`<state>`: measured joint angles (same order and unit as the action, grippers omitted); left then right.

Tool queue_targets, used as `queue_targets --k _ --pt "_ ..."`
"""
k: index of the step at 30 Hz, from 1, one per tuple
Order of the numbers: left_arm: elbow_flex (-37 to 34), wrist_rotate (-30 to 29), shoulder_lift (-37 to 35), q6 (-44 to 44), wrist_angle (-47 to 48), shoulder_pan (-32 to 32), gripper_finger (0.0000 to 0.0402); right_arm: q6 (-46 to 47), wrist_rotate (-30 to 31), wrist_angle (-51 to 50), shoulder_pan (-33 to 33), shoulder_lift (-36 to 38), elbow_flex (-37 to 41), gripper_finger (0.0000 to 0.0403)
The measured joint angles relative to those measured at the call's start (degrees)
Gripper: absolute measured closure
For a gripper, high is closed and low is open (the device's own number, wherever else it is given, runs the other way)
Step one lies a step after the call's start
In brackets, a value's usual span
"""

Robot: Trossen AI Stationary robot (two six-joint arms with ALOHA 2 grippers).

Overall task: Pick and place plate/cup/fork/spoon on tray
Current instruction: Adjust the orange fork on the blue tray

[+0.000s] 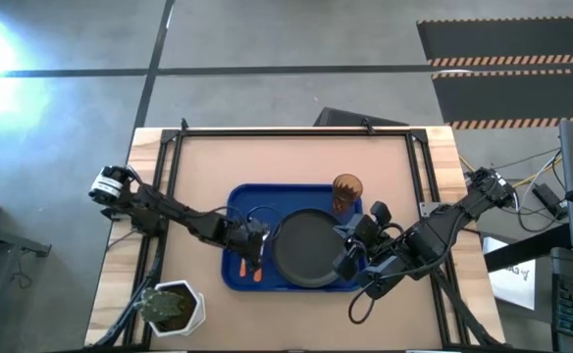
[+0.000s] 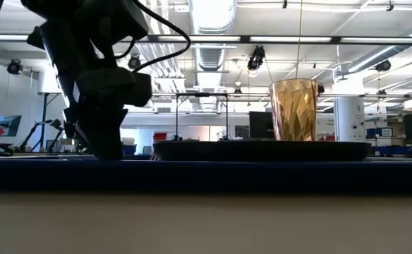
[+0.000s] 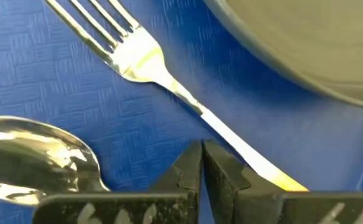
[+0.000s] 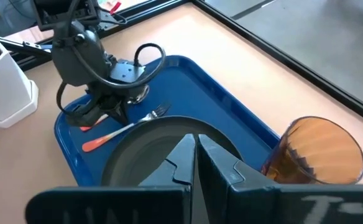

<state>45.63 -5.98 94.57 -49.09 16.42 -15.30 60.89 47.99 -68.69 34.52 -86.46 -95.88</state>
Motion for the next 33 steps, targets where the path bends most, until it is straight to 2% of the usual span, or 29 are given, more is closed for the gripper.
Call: queue_targets --k 6,13,16,20,26,33 --pt "0.7 -3.5 -0.9 0.5 0.6 -1.0 0.0402 -0.6 -0.2 0.0 0.0 0.0 0.0 0.0394" --pt "4.6 -10.7 -3.6 8.0 -0.9 0.1 0.0402 -0.9 -0.4 0.0 0.0 0.0 0.0 0.0394" --pt "5.0 -10.2 -3.6 9.4 -0.7 2.3 0.0402 -0.9 -0.4 0.0 0.0 0.0 0.0 0.0394" --pt "3.5 -6.5 -3.4 10.6 -0.9 6.4 0.0402 -0.9 -0.4 0.0 0.0 0.0 0.0 0.0394" --pt "3.2 -6.0 -3.4 16.0 -0.9 10.2 0.0402 -0.9 -0.3 0.2 0.0 0.0 0.0 0.0394" --pt "3.2 -3.9 -3.4 18.4 -2.1 12.9 0.0402 -0.9 0.0 0.4 0.0 0.0 0.0 0.0394"
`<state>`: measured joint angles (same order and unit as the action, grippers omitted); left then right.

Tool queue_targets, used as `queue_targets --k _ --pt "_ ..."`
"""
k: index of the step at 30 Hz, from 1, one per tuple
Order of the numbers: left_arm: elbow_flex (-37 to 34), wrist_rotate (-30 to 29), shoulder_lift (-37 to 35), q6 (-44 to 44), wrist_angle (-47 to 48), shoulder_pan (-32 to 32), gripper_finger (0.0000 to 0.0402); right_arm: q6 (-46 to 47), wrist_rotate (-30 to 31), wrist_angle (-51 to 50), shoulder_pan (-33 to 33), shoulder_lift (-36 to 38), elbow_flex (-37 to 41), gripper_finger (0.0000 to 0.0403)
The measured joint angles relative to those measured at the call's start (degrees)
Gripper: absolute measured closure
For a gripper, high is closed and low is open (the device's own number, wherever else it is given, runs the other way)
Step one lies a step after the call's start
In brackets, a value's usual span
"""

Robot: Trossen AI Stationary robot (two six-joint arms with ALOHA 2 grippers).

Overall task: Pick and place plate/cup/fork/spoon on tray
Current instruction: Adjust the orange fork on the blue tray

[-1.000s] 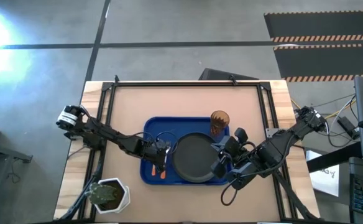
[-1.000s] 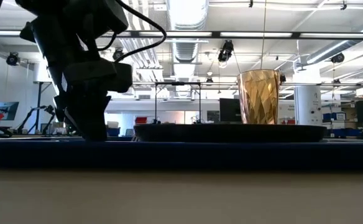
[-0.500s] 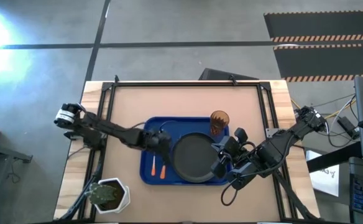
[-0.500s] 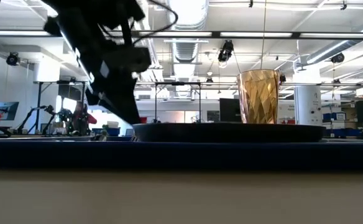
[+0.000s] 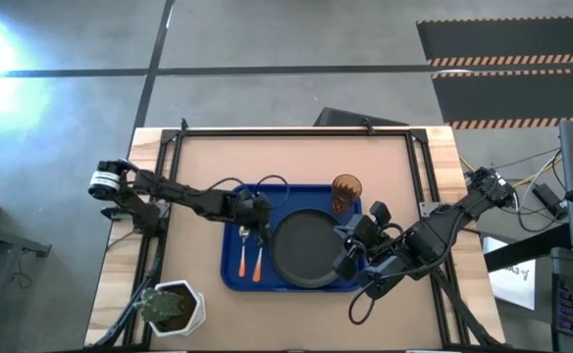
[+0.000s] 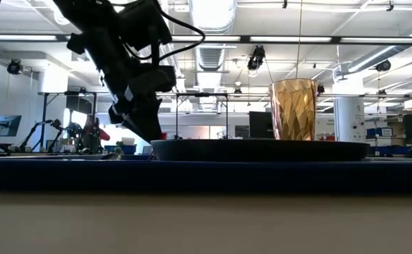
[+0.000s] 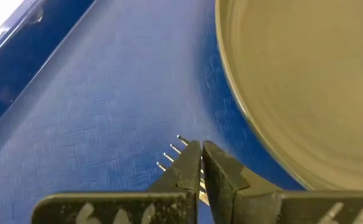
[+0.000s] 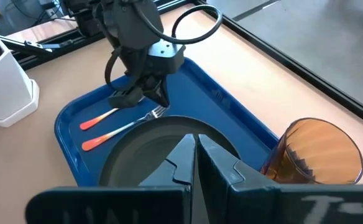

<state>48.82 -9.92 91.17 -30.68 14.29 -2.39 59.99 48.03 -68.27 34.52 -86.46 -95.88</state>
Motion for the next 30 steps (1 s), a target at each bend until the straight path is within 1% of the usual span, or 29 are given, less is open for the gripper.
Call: queue_targets --k 12,16,24,30 --pt "-0.5 0.6 0.0 0.2 -2.1 0.5 0.0402 0.0 0.0 0.0 0.0 0.0 0.0 0.0394" --pt "-0.5 1.2 1.2 0.2 -3.2 0.6 0.0402 0.0 0.0 0.0 0.0 0.0 0.0 0.0394" --pt "-1.7 1.7 2.3 -0.5 -2.4 0.6 0.0402 0.0 0.1 0.0 0.0 0.0 0.0 0.0394" --pt "-2.0 1.9 2.3 -0.6 1.2 0.6 0.0402 0.0 0.1 0.0 0.0 0.0 0.0 0.0394"
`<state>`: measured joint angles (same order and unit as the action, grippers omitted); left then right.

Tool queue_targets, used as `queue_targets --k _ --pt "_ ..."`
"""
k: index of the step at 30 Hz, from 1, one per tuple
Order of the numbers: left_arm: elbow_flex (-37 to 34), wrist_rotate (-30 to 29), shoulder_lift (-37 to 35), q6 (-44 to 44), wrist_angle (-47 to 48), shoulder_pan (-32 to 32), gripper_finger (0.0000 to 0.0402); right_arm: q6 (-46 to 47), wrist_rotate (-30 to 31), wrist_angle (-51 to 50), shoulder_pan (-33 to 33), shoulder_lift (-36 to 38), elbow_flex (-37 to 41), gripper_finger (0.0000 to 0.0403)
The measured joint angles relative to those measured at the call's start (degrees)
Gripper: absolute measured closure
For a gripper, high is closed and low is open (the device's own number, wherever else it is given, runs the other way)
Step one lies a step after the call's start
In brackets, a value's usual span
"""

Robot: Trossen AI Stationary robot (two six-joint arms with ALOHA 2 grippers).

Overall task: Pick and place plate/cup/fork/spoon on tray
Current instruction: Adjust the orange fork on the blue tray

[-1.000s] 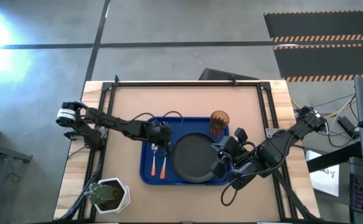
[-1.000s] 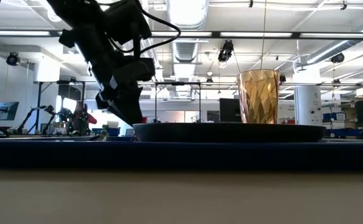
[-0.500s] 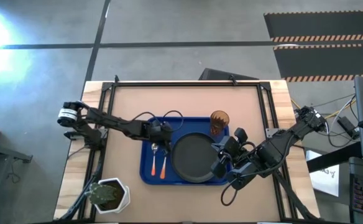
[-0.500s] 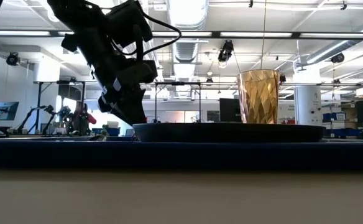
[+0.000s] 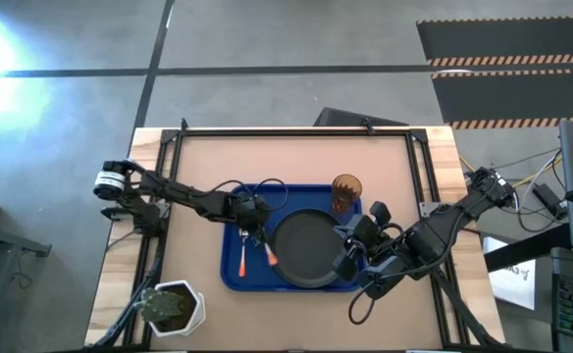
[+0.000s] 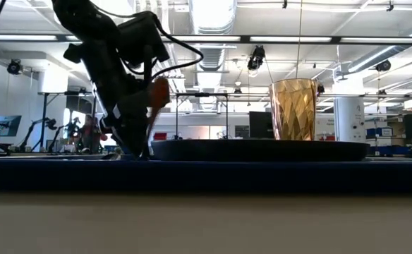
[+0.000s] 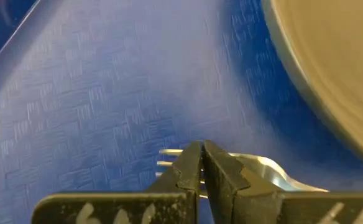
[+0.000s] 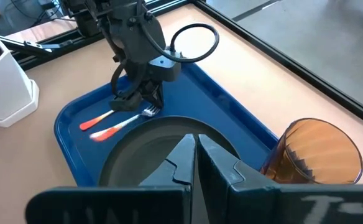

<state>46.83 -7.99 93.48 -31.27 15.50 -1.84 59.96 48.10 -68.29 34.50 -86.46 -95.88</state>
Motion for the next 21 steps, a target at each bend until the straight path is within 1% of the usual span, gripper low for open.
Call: queue_targets --k 7,16,21 --pt "0.0 0.3 -0.9 0.0 0.6 -0.1 0.0402 0.0 0.0 -0.5 0.0 0.0 0.0 0.0394" --pt "-0.4 0.4 -4.4 0.1 0.6 -0.1 0.0402 0.0 0.0 -0.6 0.0 0.0 0.0 0.0394" --pt "-0.4 0.4 -4.8 0.1 0.6 -0.1 0.0402 0.0 0.0 -0.6 0.0 0.0 0.0 0.0394"
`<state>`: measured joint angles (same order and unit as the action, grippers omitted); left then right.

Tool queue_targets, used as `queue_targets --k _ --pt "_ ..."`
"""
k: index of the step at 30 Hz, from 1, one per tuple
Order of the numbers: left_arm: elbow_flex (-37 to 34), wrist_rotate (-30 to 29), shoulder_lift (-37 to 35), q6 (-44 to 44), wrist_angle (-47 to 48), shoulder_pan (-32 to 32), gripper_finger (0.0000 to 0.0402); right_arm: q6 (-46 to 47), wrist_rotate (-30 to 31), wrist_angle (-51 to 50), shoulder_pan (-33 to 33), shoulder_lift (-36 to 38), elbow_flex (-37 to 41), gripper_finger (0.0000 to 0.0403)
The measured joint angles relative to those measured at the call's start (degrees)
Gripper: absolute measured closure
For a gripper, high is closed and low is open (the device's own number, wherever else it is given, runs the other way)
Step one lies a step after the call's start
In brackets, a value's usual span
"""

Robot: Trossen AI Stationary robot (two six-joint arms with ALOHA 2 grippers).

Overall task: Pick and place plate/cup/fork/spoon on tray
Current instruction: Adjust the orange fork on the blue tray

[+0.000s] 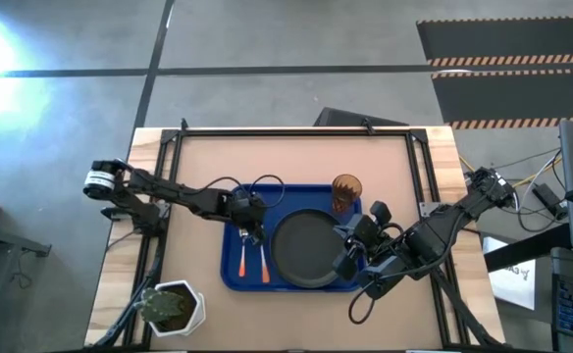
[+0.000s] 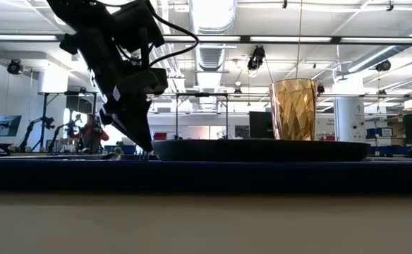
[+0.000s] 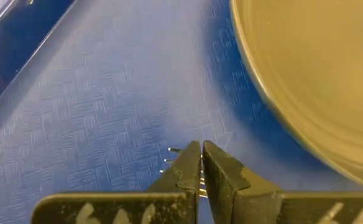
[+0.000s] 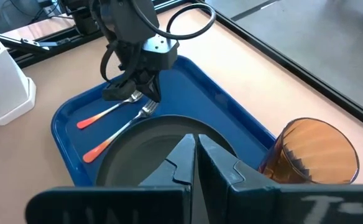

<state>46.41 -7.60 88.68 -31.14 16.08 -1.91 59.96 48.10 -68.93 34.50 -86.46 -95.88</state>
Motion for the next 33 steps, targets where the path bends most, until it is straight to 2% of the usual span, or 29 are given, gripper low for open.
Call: queue_targets --k 6,20,24,33 --pt "0.2 2.8 -0.5 -1.7 -0.2 -1.3 0.0402 0.0 0.0 0.0 0.0 0.0 0.0 0.0394" --pt "-0.3 1.2 -0.5 -8.1 -2.5 -10.4 0.0402 0.0 0.0 -0.3 0.0 0.0 0.0 0.0394" --pt "-0.7 1.2 -0.3 -10.3 -5.2 -11.2 0.0402 0.0 0.0 -0.3 0.0 0.0 0.0 0.0394" --pt "-0.8 1.2 2.3 -10.6 -5.1 -11.7 0.0402 0.2 0.0 -0.2 0.0 0.0 0.0 0.0394"
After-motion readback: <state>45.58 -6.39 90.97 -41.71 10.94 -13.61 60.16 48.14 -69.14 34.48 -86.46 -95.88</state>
